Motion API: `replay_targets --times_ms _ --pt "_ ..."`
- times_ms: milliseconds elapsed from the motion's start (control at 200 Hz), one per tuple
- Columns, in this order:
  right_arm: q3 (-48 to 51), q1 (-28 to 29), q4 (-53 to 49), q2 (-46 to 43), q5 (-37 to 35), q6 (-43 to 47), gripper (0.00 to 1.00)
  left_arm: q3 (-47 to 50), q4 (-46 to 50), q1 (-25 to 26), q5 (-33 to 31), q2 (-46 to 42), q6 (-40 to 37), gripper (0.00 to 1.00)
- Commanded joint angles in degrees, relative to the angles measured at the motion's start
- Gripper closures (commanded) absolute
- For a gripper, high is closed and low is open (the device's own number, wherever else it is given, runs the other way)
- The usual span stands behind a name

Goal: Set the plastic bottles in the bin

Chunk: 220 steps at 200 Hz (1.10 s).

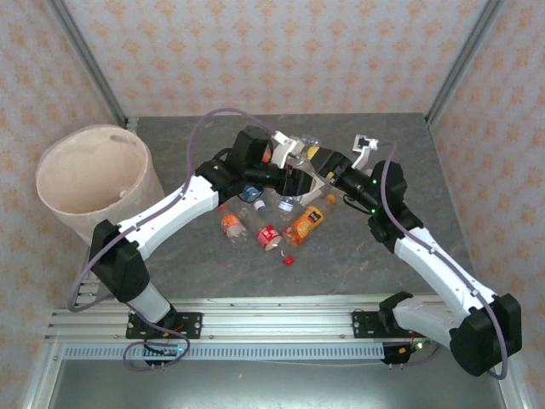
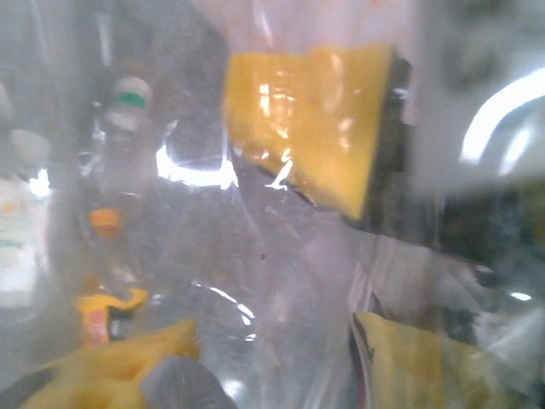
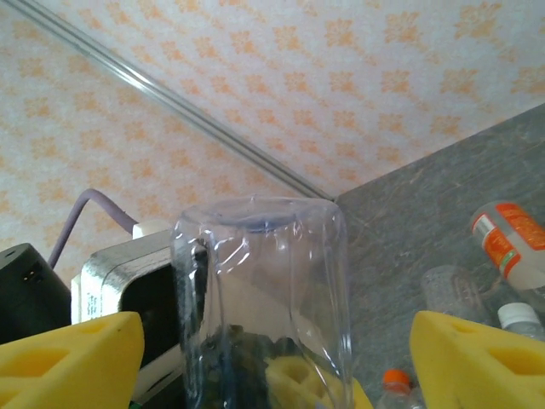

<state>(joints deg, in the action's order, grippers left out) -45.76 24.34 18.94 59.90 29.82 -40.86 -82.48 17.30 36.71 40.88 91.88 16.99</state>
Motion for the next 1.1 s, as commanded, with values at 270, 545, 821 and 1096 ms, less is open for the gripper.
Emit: replay_targets --times_ms 270,545,821,1096 --pt "0.7 0.1 -5.4 -4.6 -9.4 5.4 0.01 0.3 2.4 -0.1 -22.1 -5.0 1.4 0.55" --pt "0.9 0.1 -8.1 -5.1 -12.3 8.1 0.01 1.8 5.0 -0.1 -34.0 -8.8 1.6 0.55" --pt "1.5 0.2 -8.9 -5.1 -15.0 8.9 0.01 -1.7 14.2 -0.2 -48.7 -12.0 -0.2 0.55" --pt "2.4 0.1 -9.2 -5.1 -18.2 8.4 0.01 -3.1 19.8 -3.2 -57.2 -19.4 1.5 0.55"
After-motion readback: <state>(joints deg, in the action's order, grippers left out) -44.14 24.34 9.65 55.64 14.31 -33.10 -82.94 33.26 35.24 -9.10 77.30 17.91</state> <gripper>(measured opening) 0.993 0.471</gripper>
